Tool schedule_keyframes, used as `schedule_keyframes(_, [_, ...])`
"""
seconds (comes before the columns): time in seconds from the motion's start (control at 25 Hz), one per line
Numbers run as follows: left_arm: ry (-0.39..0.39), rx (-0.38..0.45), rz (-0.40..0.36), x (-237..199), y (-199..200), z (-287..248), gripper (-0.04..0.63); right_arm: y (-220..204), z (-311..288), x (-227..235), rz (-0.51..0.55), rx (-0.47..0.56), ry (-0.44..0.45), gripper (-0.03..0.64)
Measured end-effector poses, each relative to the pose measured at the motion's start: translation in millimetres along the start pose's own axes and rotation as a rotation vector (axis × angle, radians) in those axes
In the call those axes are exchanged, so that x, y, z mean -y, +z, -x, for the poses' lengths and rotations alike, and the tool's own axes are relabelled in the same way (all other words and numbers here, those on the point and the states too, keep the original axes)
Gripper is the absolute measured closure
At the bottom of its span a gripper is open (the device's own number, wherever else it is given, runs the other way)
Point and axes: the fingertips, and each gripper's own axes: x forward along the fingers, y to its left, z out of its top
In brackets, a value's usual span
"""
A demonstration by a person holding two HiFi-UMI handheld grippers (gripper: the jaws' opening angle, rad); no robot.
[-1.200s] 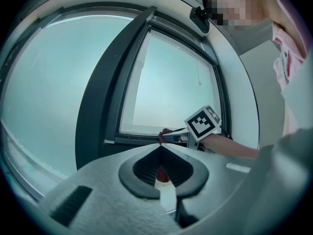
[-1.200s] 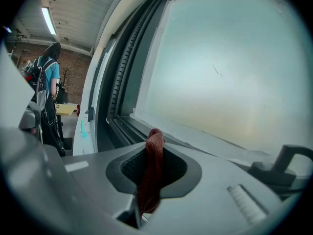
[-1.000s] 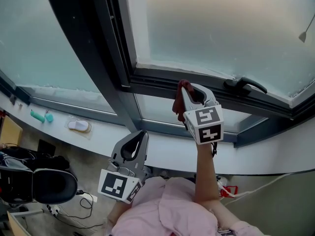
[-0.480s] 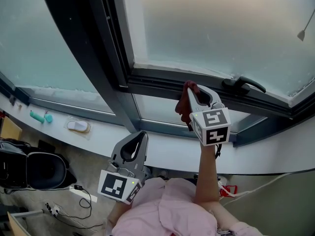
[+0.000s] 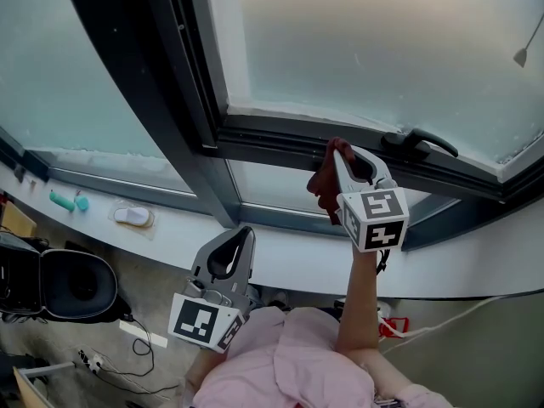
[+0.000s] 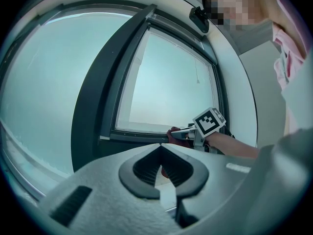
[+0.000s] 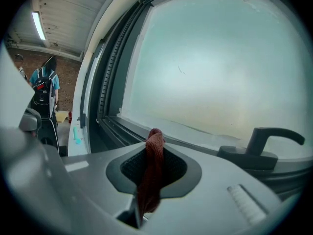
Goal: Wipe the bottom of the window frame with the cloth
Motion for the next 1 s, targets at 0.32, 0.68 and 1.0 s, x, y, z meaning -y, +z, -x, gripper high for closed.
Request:
schedule_keyframes(0.32, [0.001, 0.000, 0.002, 0.7, -0.8, -0.8, 0.597, -3.2, 5.7, 10.9, -0.012, -0.001, -0.021, 0.565])
schedule_keyframes(0.68, [-0.009, -0.001, 0.000, 4.1, -0.9, -2.4, 0.597, -8.2, 14.5, 26.0, -0.029, -0.004, -0.056, 0.565])
schedule_keyframes(1.0, [-0.012, -0.001, -0.004, 4.4, 0.6, -1.0, 0.597, -12.7, 21.8, 39.1, -0.048, -0.010, -0.086, 0.565])
